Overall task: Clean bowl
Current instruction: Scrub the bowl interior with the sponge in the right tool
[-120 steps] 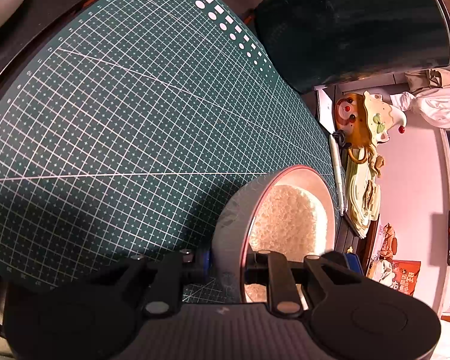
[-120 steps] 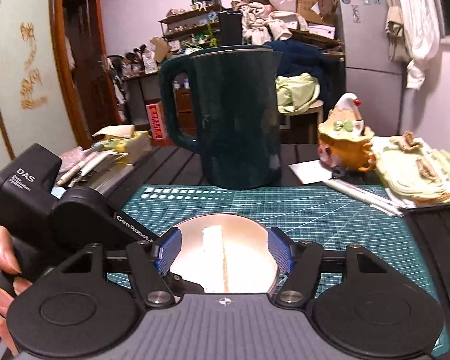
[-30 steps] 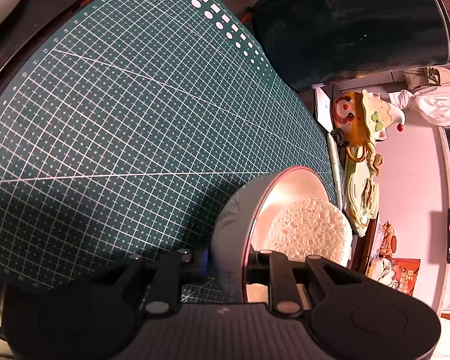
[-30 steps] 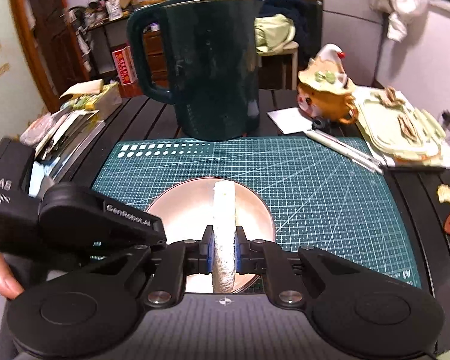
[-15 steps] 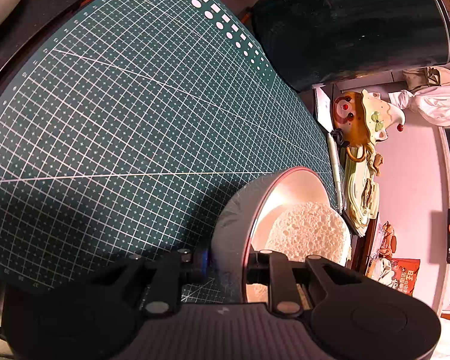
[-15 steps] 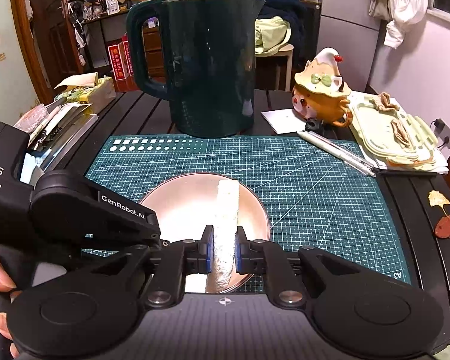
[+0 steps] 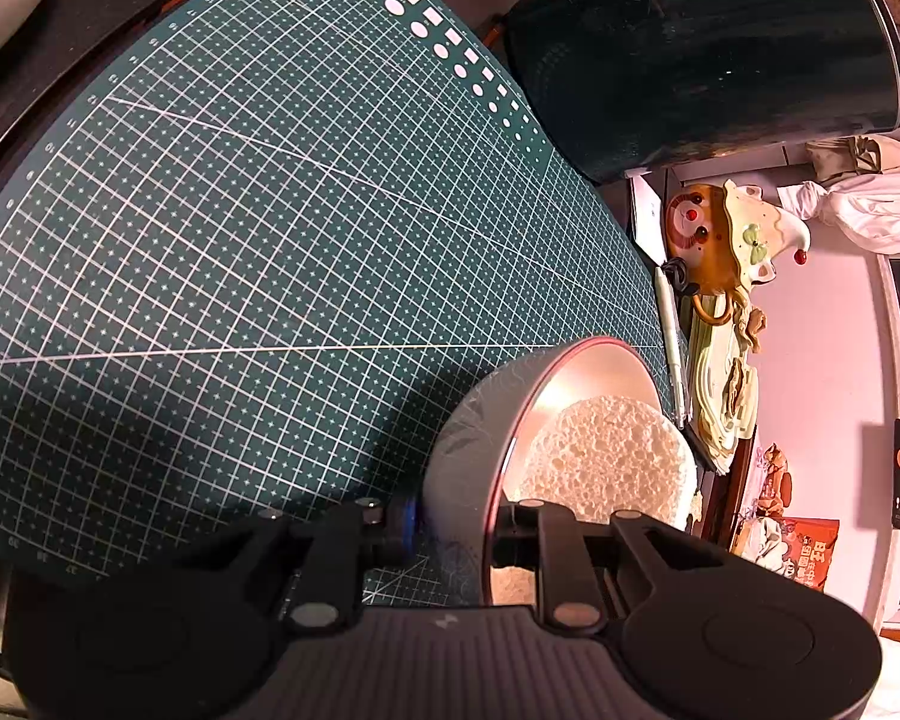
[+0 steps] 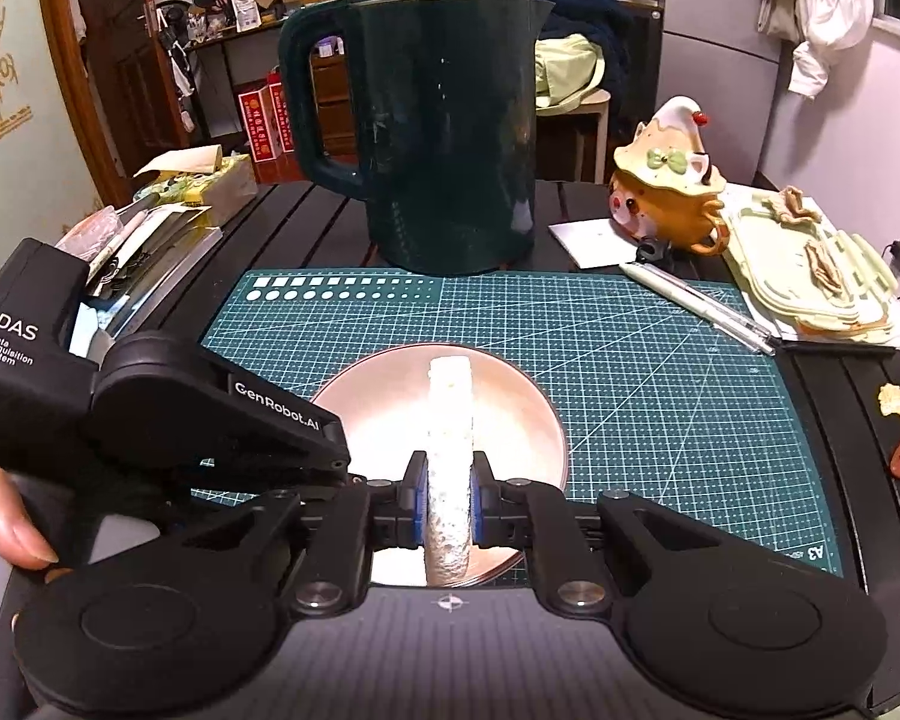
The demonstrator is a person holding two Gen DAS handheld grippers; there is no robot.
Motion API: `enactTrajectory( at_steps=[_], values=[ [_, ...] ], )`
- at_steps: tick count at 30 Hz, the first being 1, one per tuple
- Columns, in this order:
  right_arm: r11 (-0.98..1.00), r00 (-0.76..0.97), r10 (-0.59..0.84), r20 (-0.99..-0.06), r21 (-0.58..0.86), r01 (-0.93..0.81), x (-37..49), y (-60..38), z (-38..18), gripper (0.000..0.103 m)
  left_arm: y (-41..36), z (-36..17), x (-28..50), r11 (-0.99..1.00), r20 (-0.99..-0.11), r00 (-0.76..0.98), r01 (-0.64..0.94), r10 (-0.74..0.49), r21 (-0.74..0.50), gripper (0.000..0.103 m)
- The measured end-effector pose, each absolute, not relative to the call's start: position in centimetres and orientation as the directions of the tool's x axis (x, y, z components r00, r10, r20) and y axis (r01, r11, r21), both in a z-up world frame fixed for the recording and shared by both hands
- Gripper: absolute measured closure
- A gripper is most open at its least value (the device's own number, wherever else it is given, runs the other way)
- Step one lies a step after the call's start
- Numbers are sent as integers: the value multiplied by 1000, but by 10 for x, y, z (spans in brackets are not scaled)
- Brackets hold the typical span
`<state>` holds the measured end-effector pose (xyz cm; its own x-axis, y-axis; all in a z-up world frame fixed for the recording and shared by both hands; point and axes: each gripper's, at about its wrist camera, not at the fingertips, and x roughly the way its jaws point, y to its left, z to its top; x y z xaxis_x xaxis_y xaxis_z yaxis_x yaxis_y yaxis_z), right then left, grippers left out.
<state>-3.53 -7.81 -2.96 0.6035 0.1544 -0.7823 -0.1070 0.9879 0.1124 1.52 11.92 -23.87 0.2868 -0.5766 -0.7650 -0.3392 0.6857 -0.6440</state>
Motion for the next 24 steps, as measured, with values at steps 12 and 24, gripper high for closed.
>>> enactTrajectory(
  at_steps=[12,24],
  values=[
    [987,625,146,-766,72,-143,-40,-70,-30,91,101,-199,29,685,-765,287,-342,-576,-644,83],
    [970,638,213,-740,236,-51,-36,-94,-27,92,77,-140,47,687,-766,287,-339,-575,-642,82]
  ],
)
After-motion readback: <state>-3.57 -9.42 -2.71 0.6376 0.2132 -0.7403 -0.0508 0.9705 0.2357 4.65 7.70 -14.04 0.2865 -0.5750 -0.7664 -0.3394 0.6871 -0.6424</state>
